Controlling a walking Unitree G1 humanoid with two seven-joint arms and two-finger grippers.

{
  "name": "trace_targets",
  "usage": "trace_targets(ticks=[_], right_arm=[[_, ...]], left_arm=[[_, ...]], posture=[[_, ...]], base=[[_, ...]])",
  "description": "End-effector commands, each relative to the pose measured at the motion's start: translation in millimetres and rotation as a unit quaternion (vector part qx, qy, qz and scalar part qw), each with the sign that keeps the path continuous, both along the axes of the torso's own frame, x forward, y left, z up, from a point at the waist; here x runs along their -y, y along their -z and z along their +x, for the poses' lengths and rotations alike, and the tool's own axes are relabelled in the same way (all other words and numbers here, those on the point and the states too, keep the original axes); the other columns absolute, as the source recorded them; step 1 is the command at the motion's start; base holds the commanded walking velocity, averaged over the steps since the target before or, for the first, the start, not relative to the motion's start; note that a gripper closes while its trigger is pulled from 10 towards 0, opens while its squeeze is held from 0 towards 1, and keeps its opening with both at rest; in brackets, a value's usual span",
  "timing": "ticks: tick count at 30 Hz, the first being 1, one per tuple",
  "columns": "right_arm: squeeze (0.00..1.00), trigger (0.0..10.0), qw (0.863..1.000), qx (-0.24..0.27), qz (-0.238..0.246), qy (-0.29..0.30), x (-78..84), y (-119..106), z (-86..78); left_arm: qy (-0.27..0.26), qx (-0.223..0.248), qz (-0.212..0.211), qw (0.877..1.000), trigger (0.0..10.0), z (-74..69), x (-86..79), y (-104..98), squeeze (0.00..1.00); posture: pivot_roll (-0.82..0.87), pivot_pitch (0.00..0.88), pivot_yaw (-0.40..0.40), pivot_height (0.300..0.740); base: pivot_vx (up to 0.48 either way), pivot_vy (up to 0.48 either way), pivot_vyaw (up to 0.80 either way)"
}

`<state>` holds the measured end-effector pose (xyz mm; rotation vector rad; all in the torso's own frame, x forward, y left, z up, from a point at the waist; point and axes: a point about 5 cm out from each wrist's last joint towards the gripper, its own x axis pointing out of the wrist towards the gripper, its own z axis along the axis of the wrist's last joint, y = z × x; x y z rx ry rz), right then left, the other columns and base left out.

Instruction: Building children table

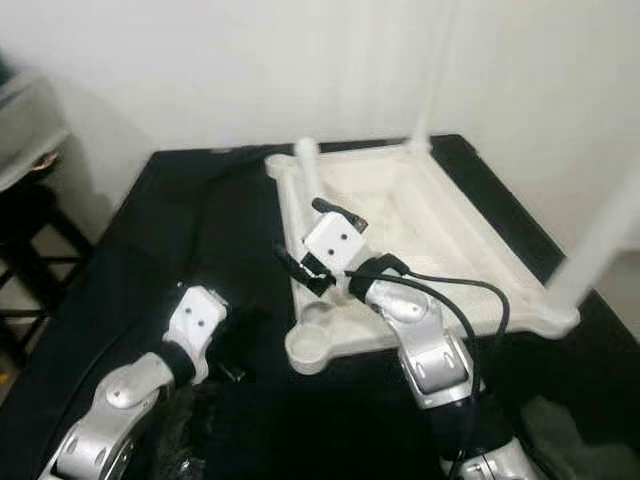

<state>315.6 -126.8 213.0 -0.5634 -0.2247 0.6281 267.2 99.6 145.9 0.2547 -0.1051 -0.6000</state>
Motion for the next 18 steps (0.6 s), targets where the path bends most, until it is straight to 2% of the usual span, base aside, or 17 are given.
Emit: trace_targets(ticks=[1,6,8,9,12,13,14,17,18], right_arm=[[0.00,10.0,1.000,-0.012,0.010,-0.013,-3.5,3,-3.3],[0.00,10.0,0.999,-0.024,0.013,-0.020,-7.2,10,-7.8],[0.00,10.0,0.999,-0.024,0.013,-0.020,-7.2,10,-7.8],[0.00,10.0,0.999,-0.027,0.017,-0.016,-7.2,11,-8.1],[0.00,10.0,0.999,-0.031,0.021,0.002,-4.8,13,-6.8],[0.00,10.0,0.997,-0.039,0.015,0.061,5.9,19,-0.5],[0.00,10.0,0.997,-0.039,0.015,0.061,5.9,19,-0.5],[0.00,10.0,0.989,-0.050,0.019,0.139,23.0,25,7.1],[0.00,10.0,0.977,-0.072,0.040,0.196,38.2,30,10.3]], left_arm=[[0.011,0.017,0.022,1.000,10.0,-2.2,-1.0,-3,0.00],[0.025,0.032,0.055,0.998,10.0,-3.7,-1.7,-5,0.00],[0.025,0.032,0.055,0.998,10.0,-3.7,-1.7,-5,0.00],[0.033,0.038,0.070,0.996,10.0,-4.4,-1.4,-5,0.00],[0.047,0.048,0.100,0.993,10.0,-5.8,-0.5,-4,0.00],[0.059,0.060,0.130,0.988,10.0,-6.3,0.7,-5,0.00],[0.059,0.060,0.130,0.988,10.0,-6.3,0.7,-5,0.00],[0.064,0.071,0.152,0.984,10.0,-5.2,1.6,-6,0.00],[0.075,0.086,0.181,0.977,10.0,-4.0,2.3,-9,1.00]], posture=[[0.01,0.087,0.050,0.740],[0.01,0.088,0.049,0.740],[0.01,0.088,0.049,0.740],[0.01,0.088,0.047,0.740],[0.01,0.088,0.045,0.740],[0.01,0.086,0.042,0.740],[0.01,0.086,0.042,0.740],[0.01,0.084,0.040,0.740],[0.01,0.083,0.040,0.740]], base=[[0.000,0.000,-0.80],[0.000,0.000,-0.80],[0.000,0.000,-0.80],[0.000,0.000,-0.57],[0.000,0.000,0.00],[0.000,0.000,0.00],[0.000,0.000,0.00],[0.000,0.000,0.00],[0.000,0.000,0.00]])
